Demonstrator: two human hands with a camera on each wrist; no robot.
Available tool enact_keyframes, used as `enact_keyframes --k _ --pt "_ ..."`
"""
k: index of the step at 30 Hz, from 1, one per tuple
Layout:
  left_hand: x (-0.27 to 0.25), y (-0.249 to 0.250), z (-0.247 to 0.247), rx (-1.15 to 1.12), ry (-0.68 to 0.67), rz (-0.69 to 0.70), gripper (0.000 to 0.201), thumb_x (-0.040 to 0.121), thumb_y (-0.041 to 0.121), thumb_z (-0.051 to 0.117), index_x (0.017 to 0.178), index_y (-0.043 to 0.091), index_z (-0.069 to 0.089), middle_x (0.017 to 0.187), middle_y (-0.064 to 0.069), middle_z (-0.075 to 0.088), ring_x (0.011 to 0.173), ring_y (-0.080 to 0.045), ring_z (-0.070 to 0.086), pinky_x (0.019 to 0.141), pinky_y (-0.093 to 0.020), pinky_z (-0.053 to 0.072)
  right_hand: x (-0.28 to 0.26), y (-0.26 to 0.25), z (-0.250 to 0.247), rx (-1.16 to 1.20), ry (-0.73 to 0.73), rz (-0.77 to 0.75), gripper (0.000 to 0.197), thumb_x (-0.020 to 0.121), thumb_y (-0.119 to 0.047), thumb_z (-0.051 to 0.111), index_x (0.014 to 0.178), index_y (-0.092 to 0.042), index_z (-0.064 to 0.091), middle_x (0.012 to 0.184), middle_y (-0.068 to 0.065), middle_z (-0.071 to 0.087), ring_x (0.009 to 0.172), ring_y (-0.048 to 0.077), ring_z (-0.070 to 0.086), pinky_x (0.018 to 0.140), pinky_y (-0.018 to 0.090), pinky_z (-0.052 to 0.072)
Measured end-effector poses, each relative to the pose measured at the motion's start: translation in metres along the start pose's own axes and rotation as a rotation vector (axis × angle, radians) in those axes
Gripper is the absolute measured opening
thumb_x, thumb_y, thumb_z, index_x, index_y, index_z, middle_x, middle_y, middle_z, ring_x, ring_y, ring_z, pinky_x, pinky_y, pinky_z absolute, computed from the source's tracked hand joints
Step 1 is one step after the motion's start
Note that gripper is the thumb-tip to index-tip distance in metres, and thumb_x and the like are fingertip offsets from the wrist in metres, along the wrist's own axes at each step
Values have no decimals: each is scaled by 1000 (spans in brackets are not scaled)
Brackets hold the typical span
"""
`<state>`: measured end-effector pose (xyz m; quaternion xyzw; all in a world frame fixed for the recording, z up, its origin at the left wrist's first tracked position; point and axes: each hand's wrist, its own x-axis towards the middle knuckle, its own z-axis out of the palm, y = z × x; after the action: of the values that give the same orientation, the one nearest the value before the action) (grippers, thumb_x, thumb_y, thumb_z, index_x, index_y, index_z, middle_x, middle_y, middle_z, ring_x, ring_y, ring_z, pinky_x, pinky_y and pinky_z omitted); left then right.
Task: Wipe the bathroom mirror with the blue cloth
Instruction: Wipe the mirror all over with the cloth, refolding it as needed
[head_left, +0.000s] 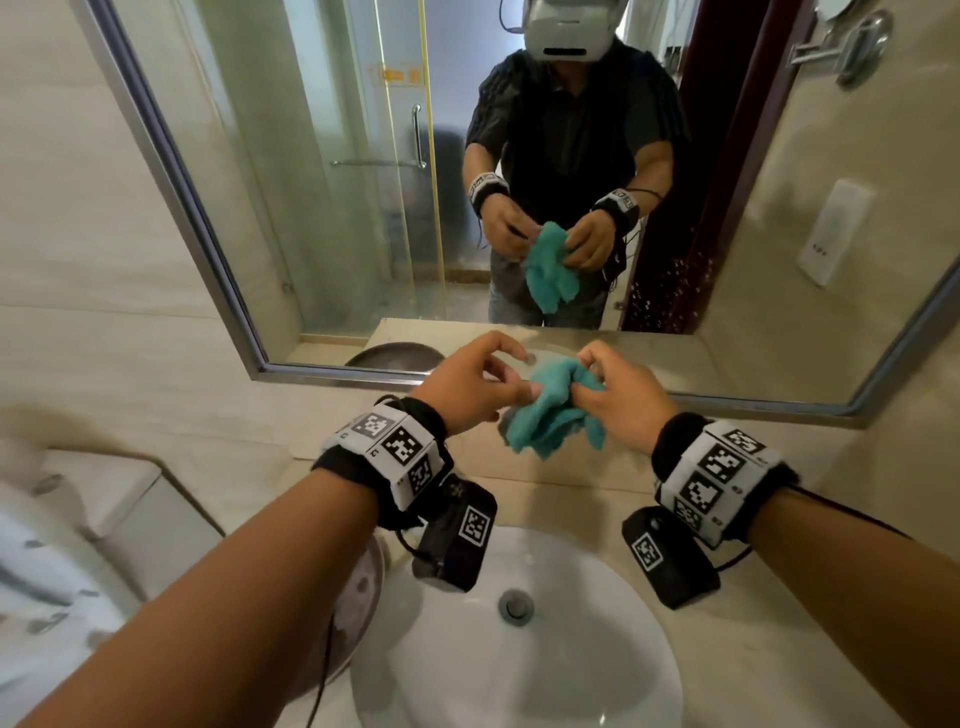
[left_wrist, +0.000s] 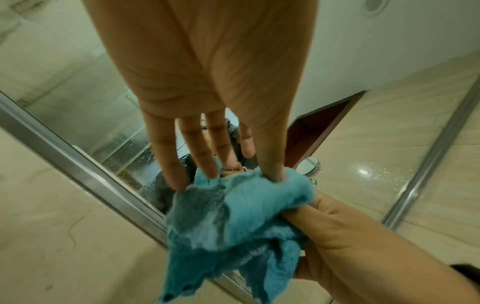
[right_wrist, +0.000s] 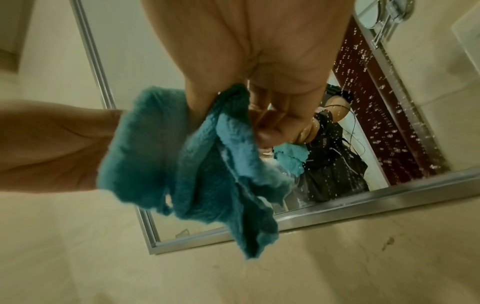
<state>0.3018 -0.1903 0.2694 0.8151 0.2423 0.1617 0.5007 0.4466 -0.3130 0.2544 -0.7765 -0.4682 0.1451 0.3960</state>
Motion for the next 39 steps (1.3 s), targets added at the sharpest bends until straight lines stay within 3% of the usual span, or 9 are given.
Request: enact_keyframes --k 4,8,12,17,20,24,28,33,39 --pt "18 -9 0 79 -197 -112 59 80 34 72 132 30 43 124 2 53 103 -17 58 78 -33 54 6 -1 1 180 -75 -37 26 86 -4 56 90 -29 48 100 6 61 86 23 59 73 38 52" --pt "36 -18 1 39 -189 -22 41 78 24 76 108 28 47 104 -8 66 82 -23 67 71 -39 59 11 -6 -1 483 -70 80 27 90 3 45 95 -23 51 99 3 59 85 14 57 71 26 51" --pt "50 -20 1 10 -111 117 48 78 16 75 109 25 40 108 -7 60 81 -22 66 54 -29 57 18 -2 9 447 -36 54 29 86 -10 63 109 -17 47 103 2 55 88 17 61 72 26 56" --pt "65 -22 -2 -16 -190 175 49 76 6 75 109 25 43 116 -2 54 98 -24 63 77 -38 58 30 13 19 434 159 -14 40 81 -9 69 103 -28 42 102 7 54 93 28 60 76 42 55" --pt "78 -21 -14 238 -22 348 56 76 16 77 123 20 47 126 -2 50 117 -18 49 99 -30 42 39 15 10 285 297 -52 55 75 -15 75 104 -31 32 97 3 55 86 25 61 72 43 56" --pt "100 -14 -32 708 358 577 75 72 29 74 139 19 40 146 -9 34 134 -28 31 110 -45 29 60 14 -9 98 476 -187 54 71 -16 78 105 -28 38 100 -4 53 86 16 57 78 35 53" --pt "122 -26 -31 1097 391 567 99 74 45 70 151 25 12 159 -10 -3 146 -28 -6 113 -54 -3 90 18 -18 -180 583 -375 38 77 -9 72 112 -14 58 116 -3 37 100 3 42 96 9 34" --pt "148 -49 -27 1281 412 527 126 64 59 73 148 26 -15 155 -10 -23 142 -31 -20 111 -61 -9 118 22 -13 -543 583 -530 39 81 -10 58 119 -19 59 121 8 49 101 26 48 89 35 45" --pt "162 -61 -19 1387 485 448 140 57 63 76 145 25 -26 152 -13 -29 139 -34 -27 109 -63 -10 144 64 6 -783 656 -755 32 82 -9 65 113 -11 66 125 7 60 102 23 43 93 38 38"
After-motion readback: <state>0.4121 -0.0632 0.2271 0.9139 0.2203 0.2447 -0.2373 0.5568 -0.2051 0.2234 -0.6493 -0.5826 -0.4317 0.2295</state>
